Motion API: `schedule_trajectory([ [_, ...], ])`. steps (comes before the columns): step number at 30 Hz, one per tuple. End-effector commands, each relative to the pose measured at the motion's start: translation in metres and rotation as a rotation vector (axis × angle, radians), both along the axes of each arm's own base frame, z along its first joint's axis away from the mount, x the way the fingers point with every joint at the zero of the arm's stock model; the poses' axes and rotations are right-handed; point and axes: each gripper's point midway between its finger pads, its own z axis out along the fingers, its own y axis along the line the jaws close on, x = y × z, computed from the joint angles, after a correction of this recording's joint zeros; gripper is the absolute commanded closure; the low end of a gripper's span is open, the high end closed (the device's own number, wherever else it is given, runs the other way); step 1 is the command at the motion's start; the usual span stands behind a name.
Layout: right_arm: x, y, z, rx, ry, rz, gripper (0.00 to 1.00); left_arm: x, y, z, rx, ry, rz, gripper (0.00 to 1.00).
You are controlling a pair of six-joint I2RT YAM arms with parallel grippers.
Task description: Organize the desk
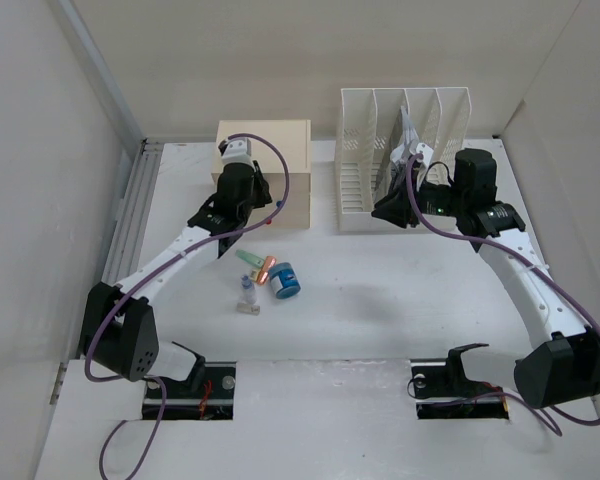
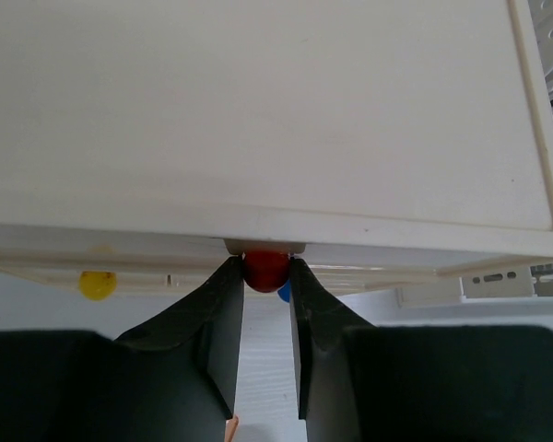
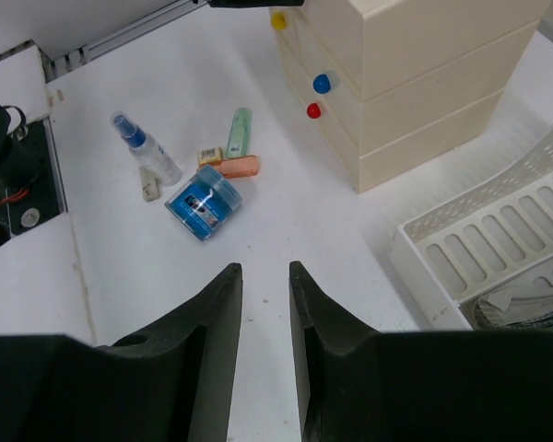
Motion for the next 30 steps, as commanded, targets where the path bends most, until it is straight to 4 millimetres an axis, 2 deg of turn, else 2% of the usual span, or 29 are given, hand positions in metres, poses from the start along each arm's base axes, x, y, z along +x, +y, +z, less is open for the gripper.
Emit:
schedule_trajectory([
  [1,-0.004,0.001,0.016,0.015,-0.056,0.033,0.68,0.0,0.007,0.02,-0.017,-0.06,0.038,0.91],
  [5,-0.006,0.002,0.016,0.018,-0.047,0.041,0.68,-0.019,-0.005,0.01,-0.049,-0.041,0.017,0.94],
  [7,-0.006,0.002,0.016,0.018,-0.046,0.041,0.68,-0.03,-0.008,-0.002,-0.065,-0.023,0.016,0.94],
  [9,-0.006,0.002,0.016,0.018,-0.046,0.041,0.68,-0.043,-0.014,-0.002,-0.087,-0.024,0.001,0.94],
  [10,-0.006,0.002,0.016,0.018,-0.046,0.041,0.68,-0.05,-0.012,-0.013,-0.083,-0.008,0.011,0.94],
  [13,-0.007,0.002,0.012,0.016,-0.037,0.041,0.68,-0.069,-0.02,-0.01,-0.123,-0.02,-0.006,0.94],
  [14,-0.008,0.002,0.012,0.02,-0.037,0.049,0.68,-0.076,-0.018,-0.018,-0.116,-0.006,0.004,0.94],
  [15,-0.008,0.002,0.012,0.017,-0.045,0.051,0.68,-0.085,-0.024,-0.012,-0.129,-0.021,-0.024,0.94],
  [17,-0.008,0.002,0.012,0.017,-0.045,0.051,0.68,-0.095,-0.024,-0.017,-0.135,-0.009,-0.016,0.92],
  [18,-0.008,0.002,0.012,0.017,-0.045,0.051,0.68,-0.101,-0.027,-0.013,-0.145,-0.013,-0.027,0.92],
  [20,-0.008,0.002,0.012,0.017,-0.045,0.051,0.68,-0.108,-0.03,-0.015,-0.155,-0.005,-0.03,0.92],
  [21,-0.009,0.003,0.013,0.021,-0.044,0.06,0.68,-0.111,-0.029,-0.022,-0.137,0.009,-0.027,0.92],
  [22,-0.009,0.003,0.013,0.021,-0.044,0.06,0.68,-0.114,-0.032,-0.017,-0.157,0.002,-0.035,0.91],
  [23,-0.009,0.003,0.013,0.021,-0.044,0.06,0.68,-0.115,-0.029,-0.022,-0.146,0.007,-0.025,0.84],
  [26,-0.008,0.003,0.007,0.018,-0.026,0.06,0.62,-0.115,-0.024,-0.021,-0.147,0.003,-0.002,0.45],
  [27,-0.008,0.003,0.007,0.018,-0.026,0.06,0.59,-0.115,-0.021,-0.024,-0.132,0.011,0.009,0.24],
  [30,-0.009,0.004,0.007,0.018,-0.035,0.07,0.47,-0.118,-0.017,-0.021,-0.123,0.014,0.018,0.13],
])
